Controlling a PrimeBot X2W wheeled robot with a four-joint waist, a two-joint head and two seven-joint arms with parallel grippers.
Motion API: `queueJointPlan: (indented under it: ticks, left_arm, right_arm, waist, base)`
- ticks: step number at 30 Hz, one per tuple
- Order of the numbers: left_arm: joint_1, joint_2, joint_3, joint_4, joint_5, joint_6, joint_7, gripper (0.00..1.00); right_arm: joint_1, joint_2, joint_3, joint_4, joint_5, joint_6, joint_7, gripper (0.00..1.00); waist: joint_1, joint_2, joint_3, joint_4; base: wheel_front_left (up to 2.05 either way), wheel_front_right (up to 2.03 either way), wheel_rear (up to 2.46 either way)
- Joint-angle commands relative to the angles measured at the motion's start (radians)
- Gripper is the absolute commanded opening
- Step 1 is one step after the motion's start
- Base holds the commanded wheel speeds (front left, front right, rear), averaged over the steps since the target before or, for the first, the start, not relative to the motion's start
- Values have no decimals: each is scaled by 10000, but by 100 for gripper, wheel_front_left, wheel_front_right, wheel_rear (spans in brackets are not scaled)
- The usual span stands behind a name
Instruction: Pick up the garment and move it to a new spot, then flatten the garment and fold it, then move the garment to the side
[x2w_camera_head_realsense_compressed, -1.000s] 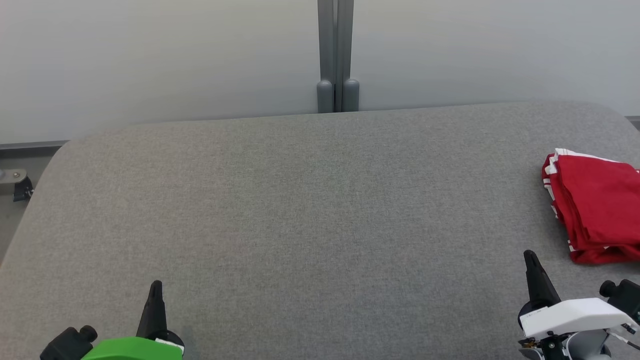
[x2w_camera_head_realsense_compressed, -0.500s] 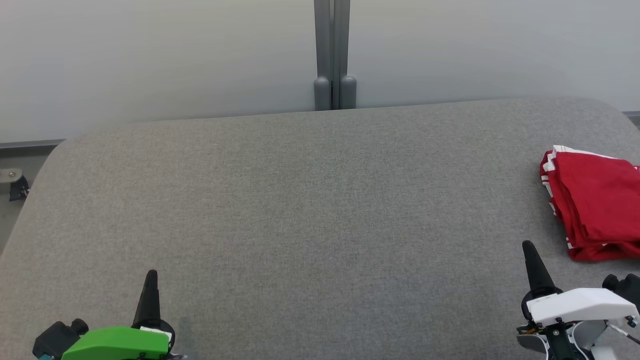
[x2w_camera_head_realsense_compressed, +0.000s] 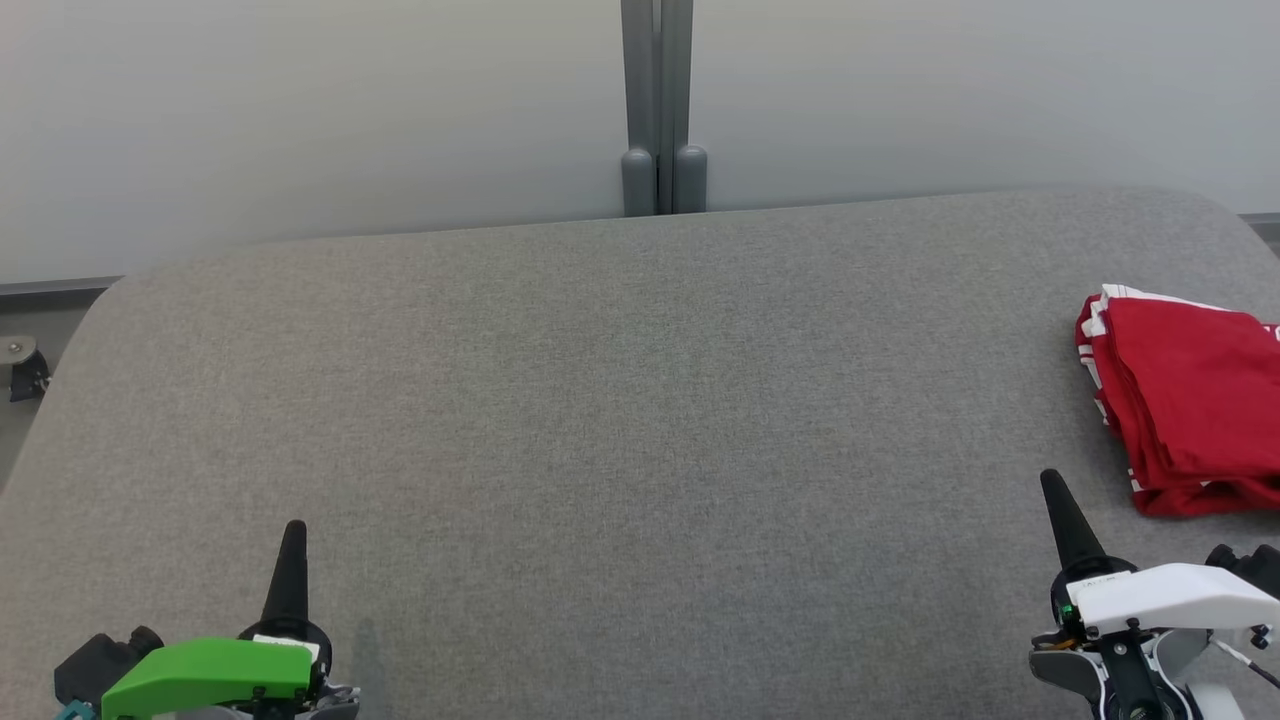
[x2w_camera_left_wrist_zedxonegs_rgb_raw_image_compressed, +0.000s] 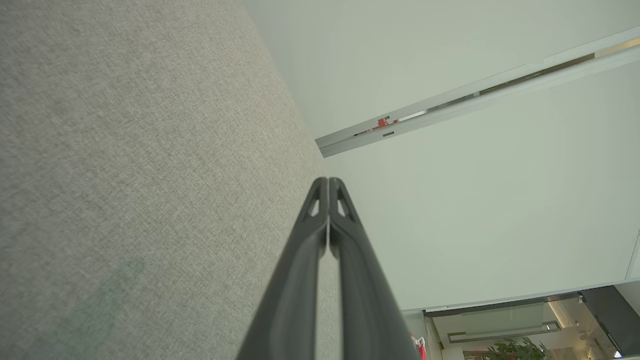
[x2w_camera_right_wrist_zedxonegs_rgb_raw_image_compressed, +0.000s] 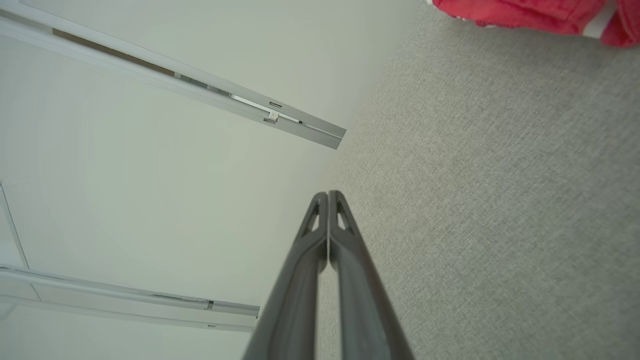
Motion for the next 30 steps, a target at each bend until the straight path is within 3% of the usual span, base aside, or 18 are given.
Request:
queueJointPlan:
  ticks: [1, 30]
  left_arm:
    - [-310, 77, 86, -39, -266, -54, 69, 0]
    - [-771, 71, 465, 44, -2399, -197, 730, 0]
  right_arm:
    - [-262, -2, -44, -38, 297, -4, 58, 0]
    - [-658, 86, -191, 64, 2840, -4, 684, 0]
  waist:
    - [0, 0, 10, -9]
    - [0, 0, 171, -161]
  base:
    - [0, 0, 0]
    - [0, 0, 0]
